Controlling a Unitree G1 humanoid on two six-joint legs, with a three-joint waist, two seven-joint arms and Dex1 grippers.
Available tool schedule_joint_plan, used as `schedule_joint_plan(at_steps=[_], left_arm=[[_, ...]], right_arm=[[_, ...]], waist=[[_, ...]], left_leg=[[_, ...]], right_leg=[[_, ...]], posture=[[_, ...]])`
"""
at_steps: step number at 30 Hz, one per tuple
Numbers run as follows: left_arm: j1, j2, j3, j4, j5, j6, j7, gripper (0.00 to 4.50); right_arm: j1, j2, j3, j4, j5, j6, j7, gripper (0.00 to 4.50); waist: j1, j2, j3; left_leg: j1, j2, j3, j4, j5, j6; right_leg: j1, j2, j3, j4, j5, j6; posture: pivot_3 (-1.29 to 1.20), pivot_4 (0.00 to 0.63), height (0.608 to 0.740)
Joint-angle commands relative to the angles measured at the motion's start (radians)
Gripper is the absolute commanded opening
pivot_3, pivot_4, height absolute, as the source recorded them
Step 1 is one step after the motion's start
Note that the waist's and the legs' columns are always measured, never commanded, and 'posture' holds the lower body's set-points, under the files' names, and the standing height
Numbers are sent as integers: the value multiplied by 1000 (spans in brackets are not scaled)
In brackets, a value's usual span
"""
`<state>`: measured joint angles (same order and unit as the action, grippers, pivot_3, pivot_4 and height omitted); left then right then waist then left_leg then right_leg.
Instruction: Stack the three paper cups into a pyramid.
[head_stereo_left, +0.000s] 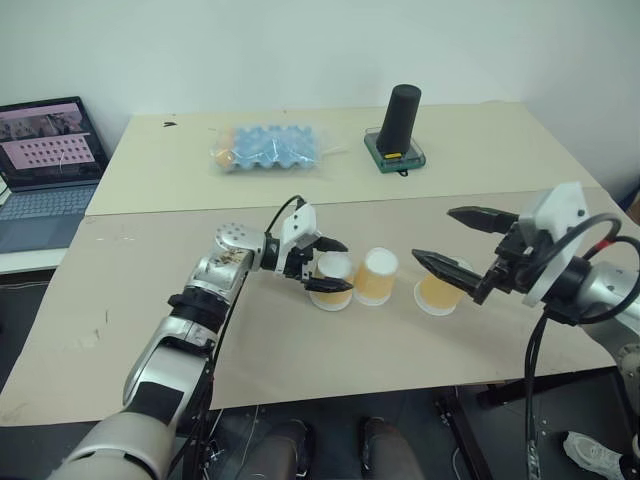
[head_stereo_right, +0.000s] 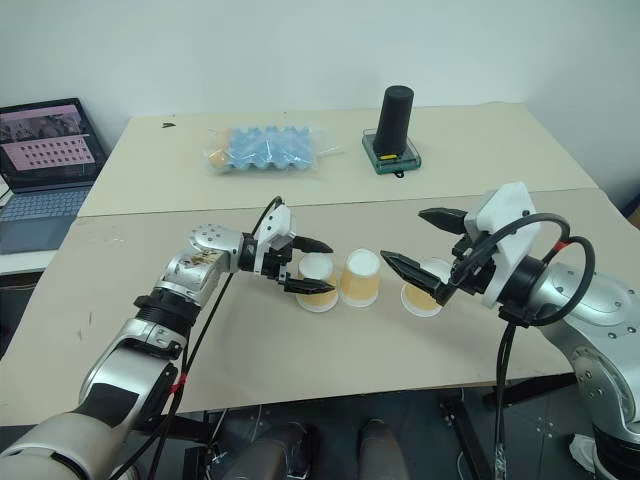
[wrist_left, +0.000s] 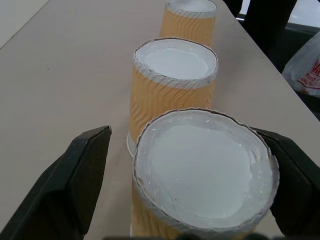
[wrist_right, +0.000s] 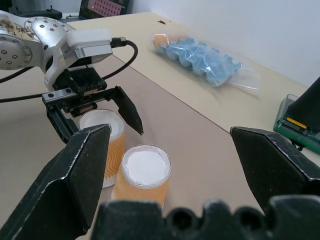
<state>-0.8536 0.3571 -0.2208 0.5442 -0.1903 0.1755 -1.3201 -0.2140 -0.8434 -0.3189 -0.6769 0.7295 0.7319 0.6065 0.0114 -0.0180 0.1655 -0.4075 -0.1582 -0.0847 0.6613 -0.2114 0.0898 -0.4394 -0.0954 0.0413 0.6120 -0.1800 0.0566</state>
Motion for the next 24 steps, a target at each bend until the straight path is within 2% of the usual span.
schedule_joint_plan(at_steps=[1,5,15,19,24], left_arm=[[16,65,60,-118,-50,61,-13,4460],[43,118,98,-232,-103,148,-15,4460],[34,178,161,-502,-283,402,0,4460],[43,216,143,-508,-281,419,-9,4460],[55,254,164,-371,-228,357,25,4460]], right_arm=[[-15,-14,-12,-8,2,-12,6,4500],[-16,-16,-14,0,1,-13,11,4500],[-16,-14,-11,19,-10,-21,24,4500],[-18,-12,-7,22,-15,-24,23,4500],[-3,-7,-14,11,-18,-23,18,4500]], waist=[[-2,0,0],[0,0,0],[1,0,0],[-2,0,0],[0,0,0]], left_leg=[[0,0,0,0,0,0],[0,0,0,0,0,0],[1,0,0,0,0,-1],[2,0,0,0,1,-1],[1,0,0,0,1,-1]], right_leg=[[0,0,0,0,0,0],[0,2,0,0,0,0],[0,2,0,1,0,0],[0,2,0,1,0,0],[0,2,0,1,0,0]], posture=[[0,150,740],[0,150,740],[0,150,740],[0,150,740],[0,150,740]])
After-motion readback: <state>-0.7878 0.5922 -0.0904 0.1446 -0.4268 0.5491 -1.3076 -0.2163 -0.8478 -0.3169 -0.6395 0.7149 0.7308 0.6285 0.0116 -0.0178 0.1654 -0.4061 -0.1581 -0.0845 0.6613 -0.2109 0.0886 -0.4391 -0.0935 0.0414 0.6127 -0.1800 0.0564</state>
